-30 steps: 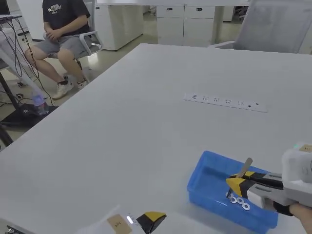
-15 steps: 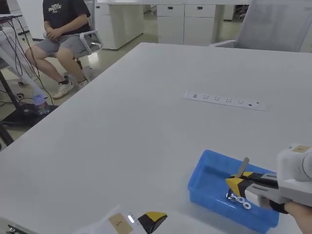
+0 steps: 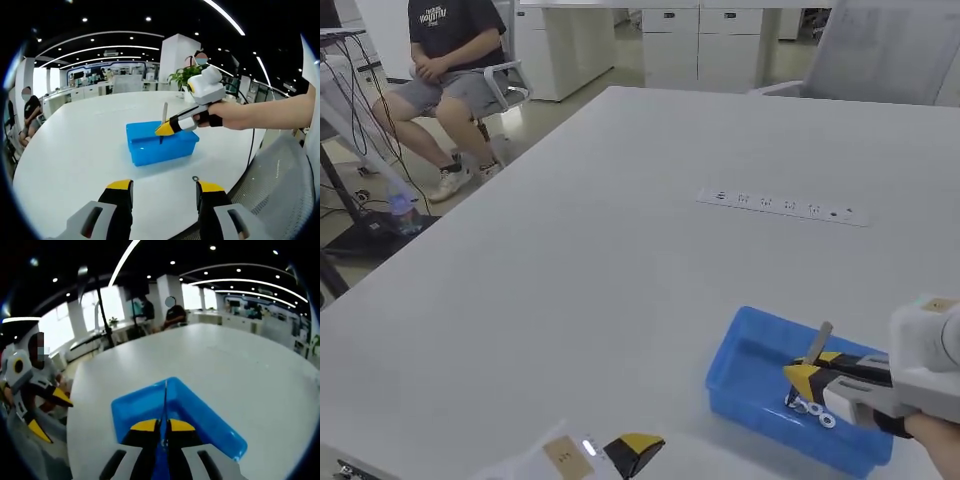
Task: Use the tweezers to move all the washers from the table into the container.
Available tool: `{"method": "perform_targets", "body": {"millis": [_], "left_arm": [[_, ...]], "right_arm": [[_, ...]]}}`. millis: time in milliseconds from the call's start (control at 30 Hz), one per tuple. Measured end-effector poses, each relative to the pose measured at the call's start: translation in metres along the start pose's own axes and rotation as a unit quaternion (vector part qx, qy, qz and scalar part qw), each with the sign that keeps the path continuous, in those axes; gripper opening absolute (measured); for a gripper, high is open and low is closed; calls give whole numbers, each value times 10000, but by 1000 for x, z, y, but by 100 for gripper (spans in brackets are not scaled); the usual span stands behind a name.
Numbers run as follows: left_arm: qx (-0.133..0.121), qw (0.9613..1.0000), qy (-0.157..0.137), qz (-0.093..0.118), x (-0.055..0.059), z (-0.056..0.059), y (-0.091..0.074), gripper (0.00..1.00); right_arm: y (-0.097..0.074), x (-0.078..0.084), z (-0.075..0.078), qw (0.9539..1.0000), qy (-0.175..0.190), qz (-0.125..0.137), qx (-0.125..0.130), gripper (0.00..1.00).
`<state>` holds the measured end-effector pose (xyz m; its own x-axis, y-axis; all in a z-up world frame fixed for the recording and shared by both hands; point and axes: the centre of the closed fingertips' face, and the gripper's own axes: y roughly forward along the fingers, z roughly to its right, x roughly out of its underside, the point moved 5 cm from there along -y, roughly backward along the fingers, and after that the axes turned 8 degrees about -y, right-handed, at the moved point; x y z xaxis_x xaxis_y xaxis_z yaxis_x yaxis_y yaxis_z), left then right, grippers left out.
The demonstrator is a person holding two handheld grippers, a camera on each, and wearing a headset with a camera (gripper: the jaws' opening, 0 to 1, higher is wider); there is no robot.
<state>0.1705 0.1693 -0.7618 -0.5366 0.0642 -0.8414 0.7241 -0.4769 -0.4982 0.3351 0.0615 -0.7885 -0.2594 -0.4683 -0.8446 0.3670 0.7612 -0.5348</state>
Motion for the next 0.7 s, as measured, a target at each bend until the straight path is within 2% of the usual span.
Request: {"method": "perform_targets", "body": {"millis": [700], "left_arm": [[12,10000,12,-12,1,0,0,49]], "right_arm": [[-11,-8,0,9999,-13,166,29,4]]}}
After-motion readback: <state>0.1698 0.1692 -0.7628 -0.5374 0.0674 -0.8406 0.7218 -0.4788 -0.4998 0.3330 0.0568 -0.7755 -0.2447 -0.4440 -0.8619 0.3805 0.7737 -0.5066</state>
